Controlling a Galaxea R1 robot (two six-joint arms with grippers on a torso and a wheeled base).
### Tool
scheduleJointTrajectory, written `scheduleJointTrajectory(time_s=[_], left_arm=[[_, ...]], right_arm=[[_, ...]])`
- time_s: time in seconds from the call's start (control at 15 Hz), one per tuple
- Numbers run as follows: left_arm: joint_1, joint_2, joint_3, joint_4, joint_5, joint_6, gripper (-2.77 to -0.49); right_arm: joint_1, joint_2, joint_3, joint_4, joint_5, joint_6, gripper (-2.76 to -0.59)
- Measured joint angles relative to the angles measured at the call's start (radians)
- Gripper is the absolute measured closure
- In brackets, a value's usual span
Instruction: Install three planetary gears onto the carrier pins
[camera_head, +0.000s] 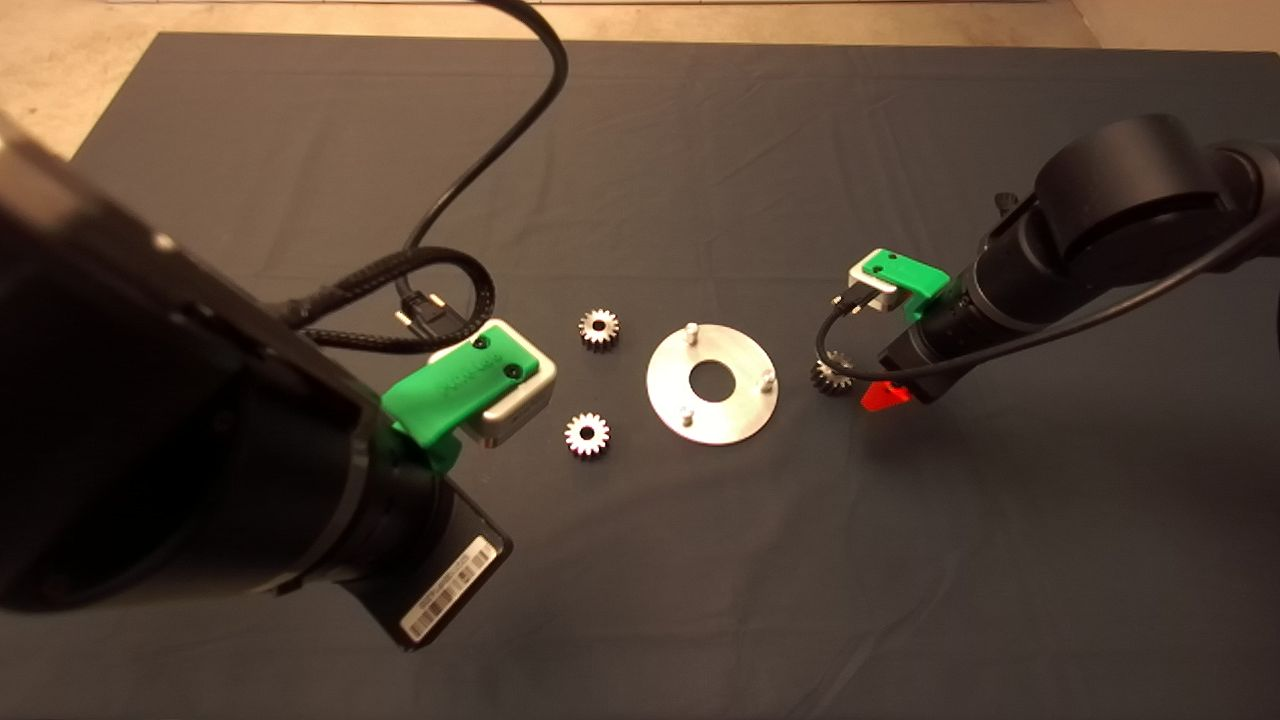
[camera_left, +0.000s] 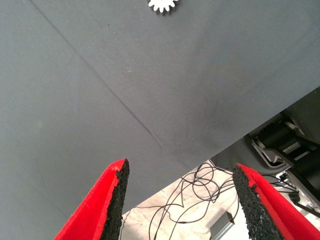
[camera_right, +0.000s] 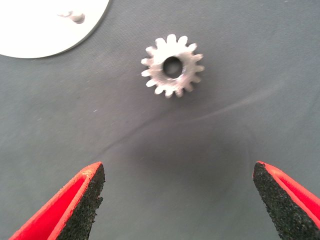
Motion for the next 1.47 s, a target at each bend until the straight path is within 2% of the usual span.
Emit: scheduleJointTrajectory(time_s=[0.4,0.67,0.8,1.0,1.47], left_arm=[[0.0,0.0,0.0,0.0,0.0,0.0,-1.46],[0.0,0.0,0.0,0.0,0.0,0.0,-1.46],[0.0,0.0,0.0,0.0,-0.001,0.0,-1.46],[0.0,0.0,0.0,0.0,0.0,0.0,-1.46],[0.0,0.0,0.0,0.0,0.0,0.0,-1.46]], right_arm=[[-0.045,0.013,-0.029,-0.056,0.0,-0.016,-2.2],[-0.078,0.015,-0.049,-0.069,0.0,-0.022,-2.2],[-0.081,0.025,-0.072,-0.076,-0.001,-0.023,-2.2],[-0.089,0.043,-0.098,-0.103,0.0,-0.025,-2.2],[-0.092,0.1,-0.155,-0.122,0.0,-0.025,-2.2]])
